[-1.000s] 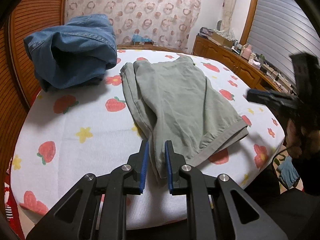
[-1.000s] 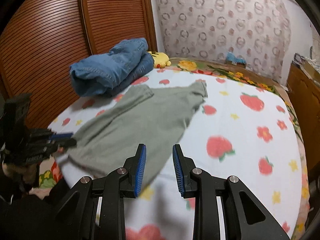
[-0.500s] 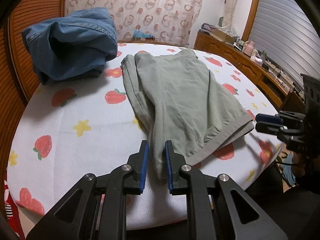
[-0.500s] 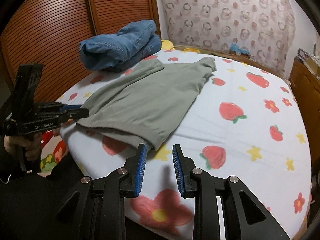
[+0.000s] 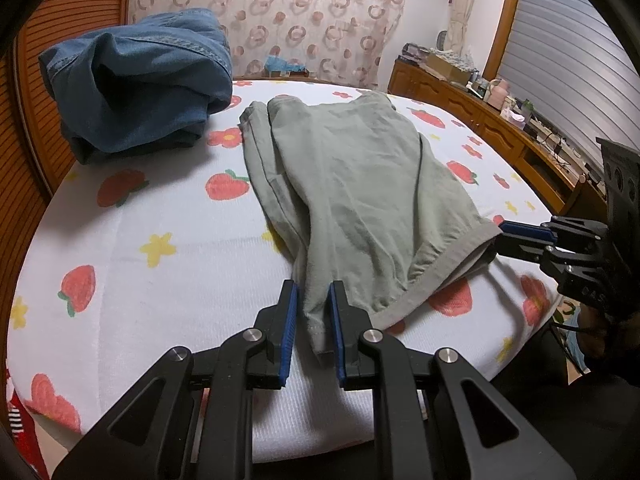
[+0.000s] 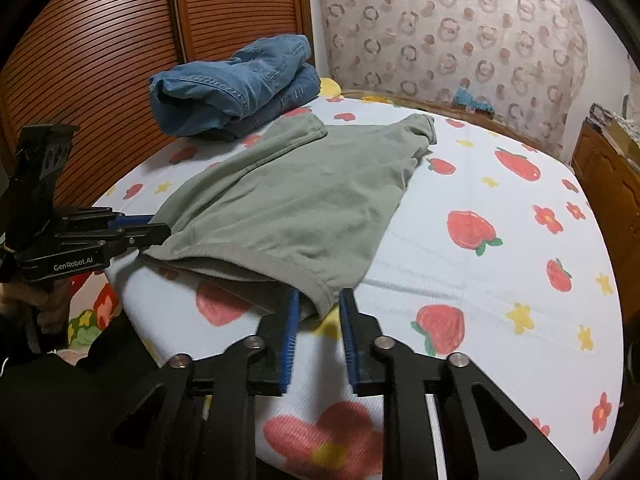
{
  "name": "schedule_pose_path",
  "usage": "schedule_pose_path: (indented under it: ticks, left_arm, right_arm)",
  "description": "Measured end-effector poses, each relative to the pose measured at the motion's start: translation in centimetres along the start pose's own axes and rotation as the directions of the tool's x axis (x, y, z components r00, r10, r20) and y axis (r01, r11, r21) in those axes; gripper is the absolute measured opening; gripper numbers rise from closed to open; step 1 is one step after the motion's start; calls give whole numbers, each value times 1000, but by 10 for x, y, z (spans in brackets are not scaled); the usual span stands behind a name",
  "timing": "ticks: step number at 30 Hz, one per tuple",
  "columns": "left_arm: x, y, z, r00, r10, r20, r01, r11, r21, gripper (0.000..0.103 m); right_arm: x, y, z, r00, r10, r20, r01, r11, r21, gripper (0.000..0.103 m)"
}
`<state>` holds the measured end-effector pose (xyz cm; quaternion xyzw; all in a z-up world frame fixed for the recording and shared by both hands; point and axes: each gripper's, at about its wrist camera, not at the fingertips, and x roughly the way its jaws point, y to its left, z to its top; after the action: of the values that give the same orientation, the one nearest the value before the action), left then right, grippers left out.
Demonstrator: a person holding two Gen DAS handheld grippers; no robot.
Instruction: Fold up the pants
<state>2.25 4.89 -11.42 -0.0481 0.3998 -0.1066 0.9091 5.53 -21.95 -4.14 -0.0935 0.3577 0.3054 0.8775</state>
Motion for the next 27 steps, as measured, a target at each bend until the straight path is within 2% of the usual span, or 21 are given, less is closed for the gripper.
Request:
schedule_pose_path:
  ticks: [1,4,19,25,27]
  left_arm:
    - [0,0,0,1000,1,0,-1,1000,1,17]
    - [0,1,0,1000,-1,-1,1,1000,1,17]
    - [1,0,0,1000,-5,2,5,1000,-1,17]
    - [0,0,0,1000,-3,0,3,1000,-1,18]
    - [-1,-1,1,1000,12,-2,-12,1000,1,23]
  right_arm:
    - [0,1,0,1000,6,0,-6,1000,-6,7]
    - [-4,3,-1,1000,24,10,-23,999,-22,2]
    - [-27,-2,-14,995,95,34,-96,995,12,1]
    - [-28,-1,-15,996,87,31,-87,996,-1,1]
    - [-33,2,-13,996,84,41,-83,996,-19,1]
